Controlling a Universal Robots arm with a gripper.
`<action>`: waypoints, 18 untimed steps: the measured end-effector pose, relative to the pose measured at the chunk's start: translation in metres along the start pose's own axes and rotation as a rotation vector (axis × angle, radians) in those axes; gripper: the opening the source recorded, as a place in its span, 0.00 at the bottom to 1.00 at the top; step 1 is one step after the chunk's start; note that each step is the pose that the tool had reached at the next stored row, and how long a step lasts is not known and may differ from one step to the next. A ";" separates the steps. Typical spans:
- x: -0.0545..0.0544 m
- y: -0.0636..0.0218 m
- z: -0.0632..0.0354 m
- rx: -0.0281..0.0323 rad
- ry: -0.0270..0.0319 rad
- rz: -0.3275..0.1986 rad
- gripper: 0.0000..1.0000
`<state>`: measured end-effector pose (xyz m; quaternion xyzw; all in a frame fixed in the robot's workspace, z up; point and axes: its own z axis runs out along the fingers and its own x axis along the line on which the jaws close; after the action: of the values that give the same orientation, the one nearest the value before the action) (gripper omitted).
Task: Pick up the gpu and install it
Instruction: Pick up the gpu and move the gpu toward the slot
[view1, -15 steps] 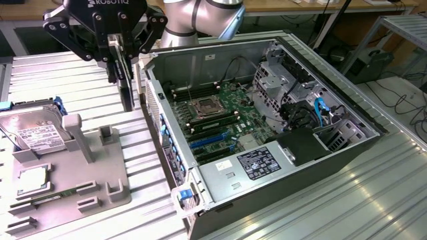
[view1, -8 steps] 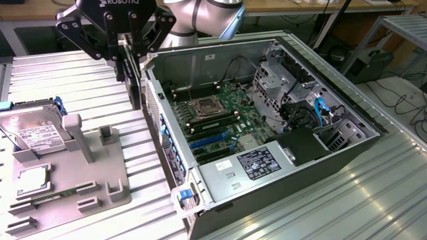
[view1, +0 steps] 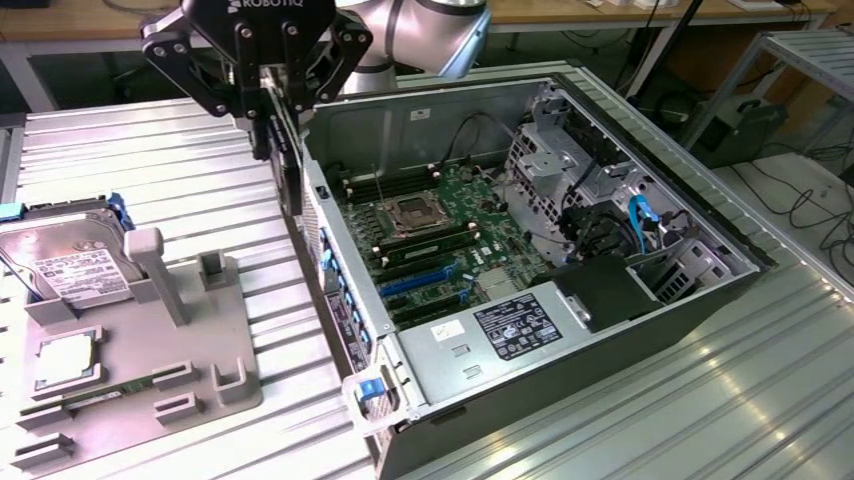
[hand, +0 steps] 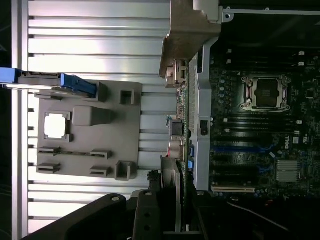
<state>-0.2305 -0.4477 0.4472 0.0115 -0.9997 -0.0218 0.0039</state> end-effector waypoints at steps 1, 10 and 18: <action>-0.002 0.0000 0.0000 0.0000 0.0001 0.000 0.28; -0.013 -0.0003 -0.0001 0.0000 0.0000 0.000 0.28; -0.024 -0.0005 -0.0002 0.0000 0.0000 0.000 0.28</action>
<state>-0.2067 -0.4477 0.4472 0.0115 -0.9997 -0.0218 0.0039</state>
